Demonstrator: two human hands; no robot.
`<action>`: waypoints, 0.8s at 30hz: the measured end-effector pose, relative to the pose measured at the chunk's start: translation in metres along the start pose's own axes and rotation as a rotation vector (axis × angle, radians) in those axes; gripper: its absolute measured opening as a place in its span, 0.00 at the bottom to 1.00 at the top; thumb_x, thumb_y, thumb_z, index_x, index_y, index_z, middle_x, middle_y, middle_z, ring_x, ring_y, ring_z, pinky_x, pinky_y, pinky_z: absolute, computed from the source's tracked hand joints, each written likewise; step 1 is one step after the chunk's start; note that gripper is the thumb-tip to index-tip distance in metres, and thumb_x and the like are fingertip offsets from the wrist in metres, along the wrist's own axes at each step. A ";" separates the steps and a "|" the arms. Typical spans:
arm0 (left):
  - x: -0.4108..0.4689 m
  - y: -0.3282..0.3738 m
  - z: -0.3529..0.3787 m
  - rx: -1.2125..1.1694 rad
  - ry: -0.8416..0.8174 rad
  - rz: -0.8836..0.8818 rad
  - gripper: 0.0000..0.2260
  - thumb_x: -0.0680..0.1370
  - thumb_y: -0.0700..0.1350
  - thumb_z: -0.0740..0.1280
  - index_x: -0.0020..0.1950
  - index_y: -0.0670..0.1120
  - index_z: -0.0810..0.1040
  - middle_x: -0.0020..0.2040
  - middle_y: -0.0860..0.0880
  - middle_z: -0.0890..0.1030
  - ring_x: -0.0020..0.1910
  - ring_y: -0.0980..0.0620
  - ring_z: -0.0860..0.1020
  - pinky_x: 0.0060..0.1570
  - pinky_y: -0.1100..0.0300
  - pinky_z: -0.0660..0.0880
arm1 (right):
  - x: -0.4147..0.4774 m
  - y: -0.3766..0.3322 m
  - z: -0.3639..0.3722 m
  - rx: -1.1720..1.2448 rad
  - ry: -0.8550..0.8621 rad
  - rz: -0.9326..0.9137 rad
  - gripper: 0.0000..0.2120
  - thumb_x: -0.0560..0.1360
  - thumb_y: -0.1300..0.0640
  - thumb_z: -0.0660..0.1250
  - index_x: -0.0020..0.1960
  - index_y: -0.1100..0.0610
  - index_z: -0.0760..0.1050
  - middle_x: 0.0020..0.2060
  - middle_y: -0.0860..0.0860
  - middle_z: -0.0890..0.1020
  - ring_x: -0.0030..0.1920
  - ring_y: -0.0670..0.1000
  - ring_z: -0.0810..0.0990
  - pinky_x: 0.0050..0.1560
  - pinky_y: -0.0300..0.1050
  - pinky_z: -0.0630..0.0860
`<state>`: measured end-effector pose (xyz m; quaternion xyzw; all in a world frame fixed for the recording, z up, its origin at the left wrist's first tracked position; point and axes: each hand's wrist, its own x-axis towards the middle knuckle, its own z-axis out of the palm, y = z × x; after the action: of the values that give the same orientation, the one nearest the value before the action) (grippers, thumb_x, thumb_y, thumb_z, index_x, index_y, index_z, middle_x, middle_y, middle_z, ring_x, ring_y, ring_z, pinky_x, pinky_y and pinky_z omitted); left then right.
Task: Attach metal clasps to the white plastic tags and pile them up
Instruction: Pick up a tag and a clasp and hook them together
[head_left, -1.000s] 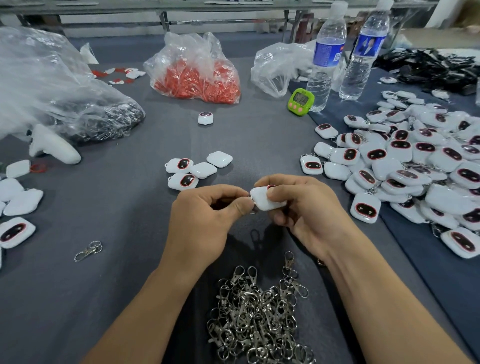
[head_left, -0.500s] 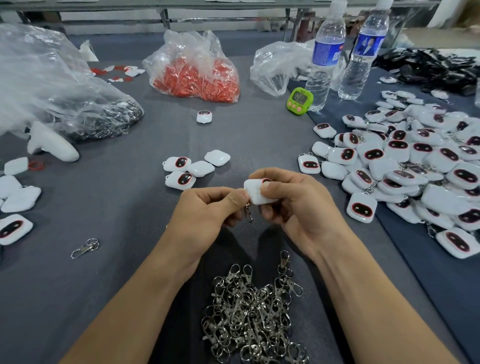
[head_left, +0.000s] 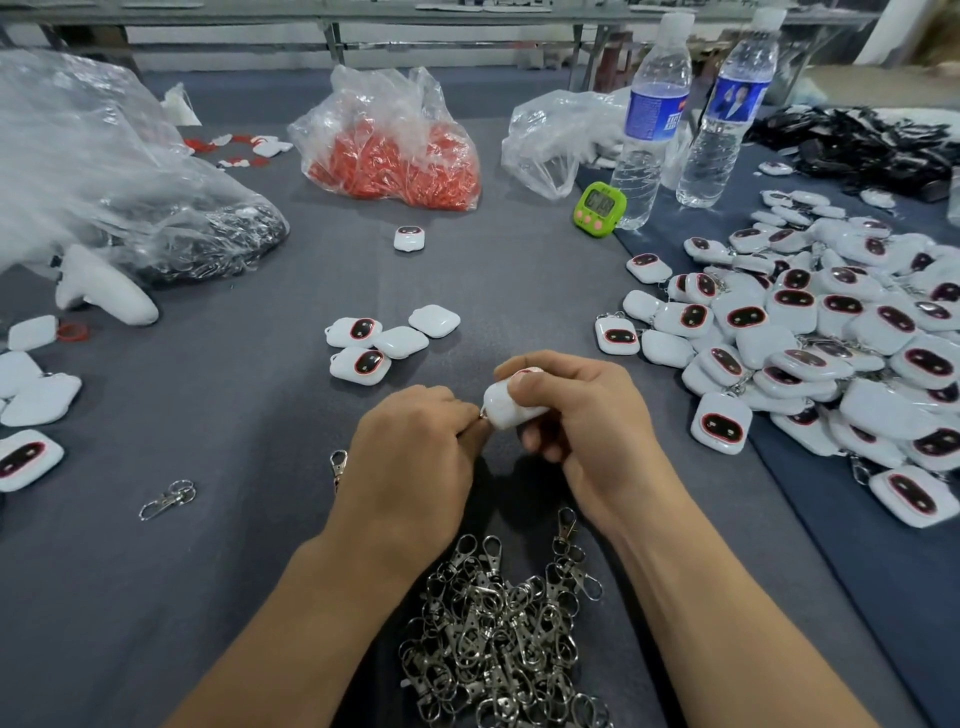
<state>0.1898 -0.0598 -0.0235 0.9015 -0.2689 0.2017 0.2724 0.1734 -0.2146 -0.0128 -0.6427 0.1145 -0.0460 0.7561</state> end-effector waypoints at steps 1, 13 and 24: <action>0.000 0.001 0.001 0.036 -0.003 -0.007 0.13 0.79 0.46 0.71 0.35 0.44 0.81 0.31 0.49 0.73 0.33 0.51 0.66 0.35 0.56 0.59 | 0.000 0.001 0.001 -0.031 -0.004 -0.009 0.09 0.73 0.67 0.68 0.42 0.57 0.84 0.30 0.53 0.81 0.22 0.47 0.71 0.22 0.36 0.62; 0.012 0.003 -0.003 -0.867 -0.020 -0.520 0.15 0.77 0.41 0.73 0.38 0.61 0.87 0.30 0.53 0.82 0.30 0.61 0.76 0.35 0.69 0.74 | 0.001 -0.003 0.002 0.199 -0.036 0.051 0.11 0.79 0.66 0.62 0.49 0.59 0.83 0.32 0.54 0.82 0.22 0.48 0.70 0.24 0.39 0.62; -0.002 -0.005 -0.002 0.149 -0.069 -0.025 0.09 0.77 0.44 0.71 0.37 0.46 0.82 0.32 0.50 0.75 0.34 0.47 0.72 0.34 0.56 0.62 | -0.002 0.011 0.015 -0.187 0.065 -0.167 0.06 0.74 0.61 0.69 0.44 0.53 0.83 0.27 0.52 0.77 0.25 0.50 0.73 0.28 0.40 0.70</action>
<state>0.1909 -0.0542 -0.0244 0.9289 -0.2511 0.1867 0.1979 0.1743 -0.1983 -0.0216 -0.7160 0.0888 -0.1187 0.6821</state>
